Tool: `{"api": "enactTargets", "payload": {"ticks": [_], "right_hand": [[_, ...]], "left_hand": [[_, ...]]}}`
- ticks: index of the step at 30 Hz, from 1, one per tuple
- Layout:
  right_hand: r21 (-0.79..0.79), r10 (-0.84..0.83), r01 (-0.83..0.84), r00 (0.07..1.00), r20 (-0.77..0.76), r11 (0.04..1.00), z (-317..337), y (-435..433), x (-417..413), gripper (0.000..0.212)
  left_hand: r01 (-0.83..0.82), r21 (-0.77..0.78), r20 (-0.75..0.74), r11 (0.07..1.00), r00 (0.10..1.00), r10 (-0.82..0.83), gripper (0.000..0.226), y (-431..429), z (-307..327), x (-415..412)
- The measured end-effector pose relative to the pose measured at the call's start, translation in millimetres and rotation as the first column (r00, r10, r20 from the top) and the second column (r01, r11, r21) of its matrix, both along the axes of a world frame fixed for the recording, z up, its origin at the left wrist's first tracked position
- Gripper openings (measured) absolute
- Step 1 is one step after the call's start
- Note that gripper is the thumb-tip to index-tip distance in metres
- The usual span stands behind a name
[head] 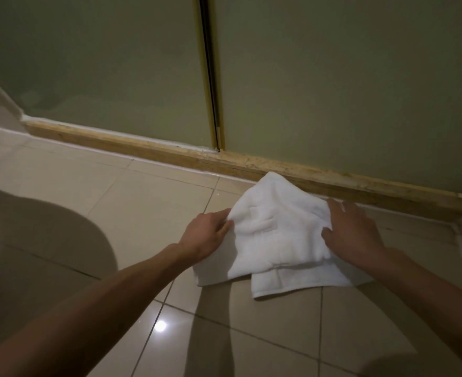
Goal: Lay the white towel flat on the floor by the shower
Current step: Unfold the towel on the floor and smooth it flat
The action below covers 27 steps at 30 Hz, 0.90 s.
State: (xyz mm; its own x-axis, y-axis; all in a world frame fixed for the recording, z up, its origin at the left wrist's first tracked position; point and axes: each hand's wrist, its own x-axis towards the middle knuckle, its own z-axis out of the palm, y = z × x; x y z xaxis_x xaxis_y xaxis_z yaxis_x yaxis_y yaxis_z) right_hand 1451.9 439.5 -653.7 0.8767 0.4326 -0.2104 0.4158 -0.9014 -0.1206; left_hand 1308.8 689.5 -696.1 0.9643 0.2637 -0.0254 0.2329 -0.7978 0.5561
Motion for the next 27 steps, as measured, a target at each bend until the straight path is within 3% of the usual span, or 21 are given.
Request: {"api": "enactTargets", "payload": {"ticks": [5,11,14,16,19,22,24,27], "right_hand": [[0.236,0.033,-0.026,0.999,-0.025,0.971,10,23,-7,0.056],[0.521,0.109,-0.077,0.994,-0.03,0.85,34,63,-18,0.045],[0.448,0.187,-0.111,0.974,-0.13,0.887,33,70,-22,0.043],[0.349,0.233,-0.166,0.959,-0.161,0.922,29,69,-23,0.043],[0.14,0.263,-0.249,0.96,-0.095,0.958,21,66,-24,0.056],[0.0,0.166,-0.167,0.981,-0.101,0.986,13,66,-25,0.07],[0.009,0.068,-0.067,0.989,-0.129,0.998,9,64,-23,0.073],[0.162,-0.03,0.055,0.988,-0.152,0.985,5,57,-19,0.067]], "left_hand": [[-0.049,0.102,0.16,0.994,0.987,0.032,0.031,-24,5,6],[0.109,0.269,0.135,0.957,0.979,-0.149,0.035,-77,20,9],[0.195,0.341,-0.001,0.92,0.978,-0.207,0.053,-104,24,10],[0.282,0.457,-0.058,0.844,0.956,-0.289,0.059,-119,23,6],[0.389,0.544,-0.114,0.743,0.912,-0.394,0.054,-132,20,-3],[0.436,0.617,-0.158,0.655,0.884,-0.44,0.05,-136,13,-6],[0.482,0.551,-0.174,0.681,0.865,-0.471,0.062,-135,9,-8],[0.451,0.315,-0.057,0.835,0.887,-0.457,0.069,-122,7,-14]]}}
